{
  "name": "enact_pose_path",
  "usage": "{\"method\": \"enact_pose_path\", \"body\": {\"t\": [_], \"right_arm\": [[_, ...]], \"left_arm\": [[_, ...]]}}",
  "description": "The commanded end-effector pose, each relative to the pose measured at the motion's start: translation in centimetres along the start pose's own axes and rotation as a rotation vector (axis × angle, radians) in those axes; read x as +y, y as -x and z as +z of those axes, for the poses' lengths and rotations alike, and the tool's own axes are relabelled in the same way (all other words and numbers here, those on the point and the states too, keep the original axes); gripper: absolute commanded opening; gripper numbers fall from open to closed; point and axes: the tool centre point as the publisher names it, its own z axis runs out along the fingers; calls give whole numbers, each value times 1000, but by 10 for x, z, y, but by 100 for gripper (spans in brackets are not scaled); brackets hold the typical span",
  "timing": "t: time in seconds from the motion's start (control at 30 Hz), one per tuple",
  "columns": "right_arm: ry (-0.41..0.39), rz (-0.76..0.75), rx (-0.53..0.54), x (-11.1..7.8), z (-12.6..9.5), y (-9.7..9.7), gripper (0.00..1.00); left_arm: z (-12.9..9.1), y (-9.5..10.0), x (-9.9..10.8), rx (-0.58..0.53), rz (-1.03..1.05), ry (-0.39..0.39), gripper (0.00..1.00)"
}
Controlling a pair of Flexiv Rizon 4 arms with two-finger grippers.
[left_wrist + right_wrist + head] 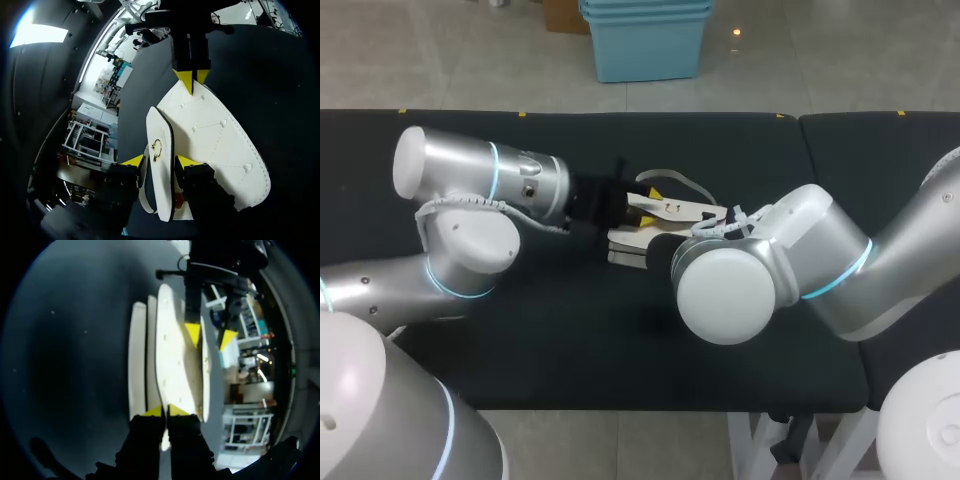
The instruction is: Pick up the bag, open it, inspect its contents, close it, and place it on the opposite side
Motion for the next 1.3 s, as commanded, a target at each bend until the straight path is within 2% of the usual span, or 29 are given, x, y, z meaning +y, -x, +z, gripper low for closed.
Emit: {"method": "enact_pose_path", "body": {"t": [0.03, 0.17, 0.5, 0.77, 0.83, 1.1, 1.3], "right_arm": [[2, 1, -5, 0, 1, -2, 0], [2, 1, -5, 0, 1, -2, 0], [2, 1, -5, 0, 1, -2, 0], [2, 1, -5, 0, 1, -2, 0], [2, 1, -5, 0, 1, -2, 0], [2, 1, -5, 0, 1, -2, 0], [2, 1, -5, 0, 1, -2, 0]], "left_arm": [[8, -1, 5, 5, -9, 12, 2], [11, -4, 10, 10, -30, 19, 0], [21, -19, 9, 40, -76, -29, 0], [21, -23, 23, 48, -109, 35, 0], [21, -22, 24, 48, -119, 27, 0], [24, -21, 4, 73, -70, -56, 0], [27, -19, -3, 93, -37, -48, 0]]}}
